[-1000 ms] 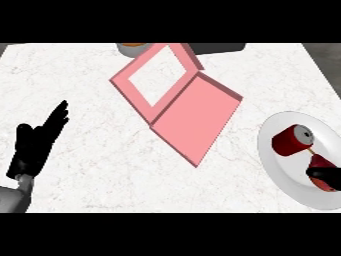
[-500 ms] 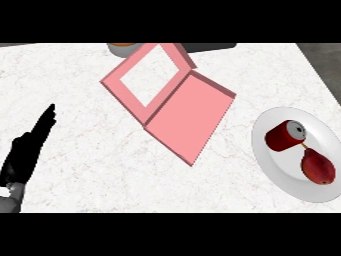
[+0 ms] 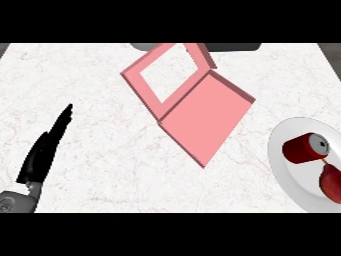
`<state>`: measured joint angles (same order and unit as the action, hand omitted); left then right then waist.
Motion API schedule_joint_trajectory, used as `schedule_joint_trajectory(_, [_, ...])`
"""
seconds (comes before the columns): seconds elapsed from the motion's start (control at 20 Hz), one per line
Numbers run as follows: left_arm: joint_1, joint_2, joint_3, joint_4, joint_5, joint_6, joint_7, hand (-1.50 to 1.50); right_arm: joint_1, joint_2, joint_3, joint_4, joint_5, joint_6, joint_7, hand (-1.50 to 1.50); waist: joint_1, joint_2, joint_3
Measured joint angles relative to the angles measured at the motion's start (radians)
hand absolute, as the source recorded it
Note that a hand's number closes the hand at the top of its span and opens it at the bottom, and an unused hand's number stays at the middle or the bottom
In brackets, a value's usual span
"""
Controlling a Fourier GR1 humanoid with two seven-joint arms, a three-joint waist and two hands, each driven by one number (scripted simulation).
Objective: Pick the can from the plate and place it in the cardboard box
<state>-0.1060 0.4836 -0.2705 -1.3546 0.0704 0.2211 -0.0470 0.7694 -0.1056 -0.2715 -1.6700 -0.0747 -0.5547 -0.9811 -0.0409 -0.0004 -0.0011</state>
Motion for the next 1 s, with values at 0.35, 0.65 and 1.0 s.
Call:
schedule_joint_trajectory(0.35, [-0.049, -0.031, -0.008, 0.033, -0.031, -0.015, -0.004, 0.0, 0.196, 0.045, 0.147, -0.27, 0.26, -0.116, 0.288, -1.5, 0.035, 0.008, -0.002])
schedule_joint_trajectory(0.65, [-0.059, -0.031, 0.003, 0.014, -0.039, -0.035, 0.013, 0.0, 0.236, 0.07, 0.227, -0.405, 0.538, -0.156, 0.621, -1.5, 0.055, 0.01, -0.002])
schedule_joint_trajectory(1.0, [-0.066, -0.051, 0.024, 0.054, -0.051, -0.061, -0.007, 0.0, 0.087, 0.067, 0.222, -0.467, 0.798, -0.018, 0.995, -1.5, 0.054, 0.008, -0.001])
